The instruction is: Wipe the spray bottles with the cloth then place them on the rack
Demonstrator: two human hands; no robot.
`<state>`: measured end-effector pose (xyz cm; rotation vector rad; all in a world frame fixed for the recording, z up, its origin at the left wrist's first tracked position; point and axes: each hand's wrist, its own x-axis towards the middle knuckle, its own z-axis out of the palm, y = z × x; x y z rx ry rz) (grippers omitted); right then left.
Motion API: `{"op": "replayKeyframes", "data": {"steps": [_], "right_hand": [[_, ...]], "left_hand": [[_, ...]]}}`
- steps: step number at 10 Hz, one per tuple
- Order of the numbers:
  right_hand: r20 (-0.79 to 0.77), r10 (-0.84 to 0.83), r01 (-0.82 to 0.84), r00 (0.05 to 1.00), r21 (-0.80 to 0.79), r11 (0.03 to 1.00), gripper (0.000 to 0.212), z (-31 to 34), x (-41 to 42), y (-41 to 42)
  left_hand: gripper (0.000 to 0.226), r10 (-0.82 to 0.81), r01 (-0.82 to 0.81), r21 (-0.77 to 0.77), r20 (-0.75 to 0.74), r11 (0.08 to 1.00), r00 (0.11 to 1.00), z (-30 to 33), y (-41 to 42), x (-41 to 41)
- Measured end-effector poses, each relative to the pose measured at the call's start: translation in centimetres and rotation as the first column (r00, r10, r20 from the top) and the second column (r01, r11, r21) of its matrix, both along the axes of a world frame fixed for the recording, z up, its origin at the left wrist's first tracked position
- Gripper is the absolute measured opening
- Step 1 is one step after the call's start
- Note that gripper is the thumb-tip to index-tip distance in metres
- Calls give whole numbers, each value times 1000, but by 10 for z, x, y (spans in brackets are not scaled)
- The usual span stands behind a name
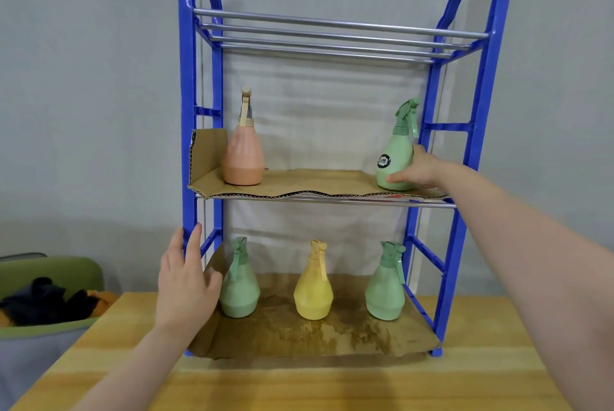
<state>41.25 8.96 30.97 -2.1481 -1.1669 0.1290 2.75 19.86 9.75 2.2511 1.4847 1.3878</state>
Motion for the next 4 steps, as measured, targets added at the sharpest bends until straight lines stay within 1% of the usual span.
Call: {"op": "replayKeyframes", "data": {"steps": [1, 2, 3, 4], "right_hand": [[24, -15, 15, 1000, 4, 1000, 114, -6, 0, -3], [58, -61, 60, 996, 20, 998, 93, -5, -10, -15], [135, -87, 82, 987, 48, 996, 83, 0, -23, -33], [215, -103, 88, 971, 76, 993, 79, 8, -48, -69]], "left_hand": [[78, 0, 0, -6, -31, 1000, 1000, 1, -1, -4], [80, 1, -2, -11, -90, 1000, 996, 5, -3, -9], [81, -10, 7, -19, -135, 1000, 991, 11, -10, -14], [79, 6, -4, 11, -179, 1000, 984, 19, -22, -18]]}}
